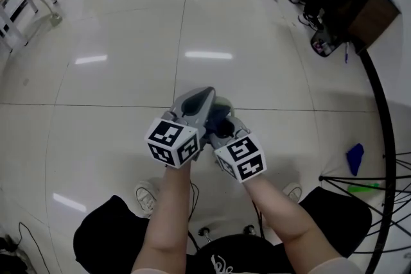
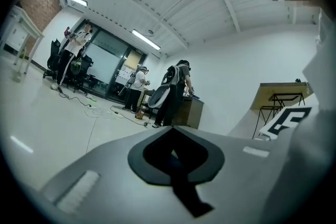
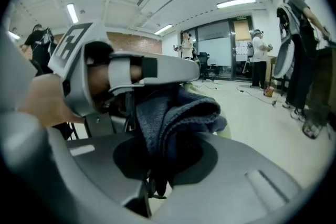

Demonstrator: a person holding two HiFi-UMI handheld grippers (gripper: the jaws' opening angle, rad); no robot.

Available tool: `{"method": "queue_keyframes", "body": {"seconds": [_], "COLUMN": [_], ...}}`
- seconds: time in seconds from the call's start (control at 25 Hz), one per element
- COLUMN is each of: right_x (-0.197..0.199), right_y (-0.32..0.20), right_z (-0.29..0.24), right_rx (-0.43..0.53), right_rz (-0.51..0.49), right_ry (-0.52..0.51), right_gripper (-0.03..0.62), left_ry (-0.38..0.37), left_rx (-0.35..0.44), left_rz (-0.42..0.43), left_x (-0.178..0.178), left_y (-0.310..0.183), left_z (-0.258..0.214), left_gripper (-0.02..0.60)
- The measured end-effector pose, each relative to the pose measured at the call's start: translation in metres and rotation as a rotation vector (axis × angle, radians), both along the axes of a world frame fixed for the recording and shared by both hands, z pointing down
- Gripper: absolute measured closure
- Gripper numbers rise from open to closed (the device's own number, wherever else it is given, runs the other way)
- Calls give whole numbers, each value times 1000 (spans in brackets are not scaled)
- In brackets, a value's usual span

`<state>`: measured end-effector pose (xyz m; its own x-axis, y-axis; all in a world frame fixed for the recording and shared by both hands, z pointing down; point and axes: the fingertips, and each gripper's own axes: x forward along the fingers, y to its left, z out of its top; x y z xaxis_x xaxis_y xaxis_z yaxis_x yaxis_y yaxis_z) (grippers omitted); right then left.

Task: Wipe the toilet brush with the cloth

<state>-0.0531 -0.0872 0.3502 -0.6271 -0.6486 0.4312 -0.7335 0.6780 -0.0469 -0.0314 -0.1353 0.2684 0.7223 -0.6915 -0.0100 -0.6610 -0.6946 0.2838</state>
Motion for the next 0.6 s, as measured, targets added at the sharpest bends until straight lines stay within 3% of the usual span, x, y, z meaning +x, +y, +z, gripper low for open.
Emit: {"method": "queue_keyframes", "body": {"seconds": [0.32, 0.6], "right_x": [25, 53], "right_y": [-21, -33], "right_z": [8, 41], "right_rx": [-171, -241], "right_rz": [224, 341], "right_ry": [-304, -358], "right_gripper": [534, 534], "left_ry": [-7, -3], "left_rx": [6, 21], "left_rz": [17, -6], "left_x": [3, 1], "left_y": [2, -1], "left_z": [-4, -2], "left_gripper": [577, 577]}}
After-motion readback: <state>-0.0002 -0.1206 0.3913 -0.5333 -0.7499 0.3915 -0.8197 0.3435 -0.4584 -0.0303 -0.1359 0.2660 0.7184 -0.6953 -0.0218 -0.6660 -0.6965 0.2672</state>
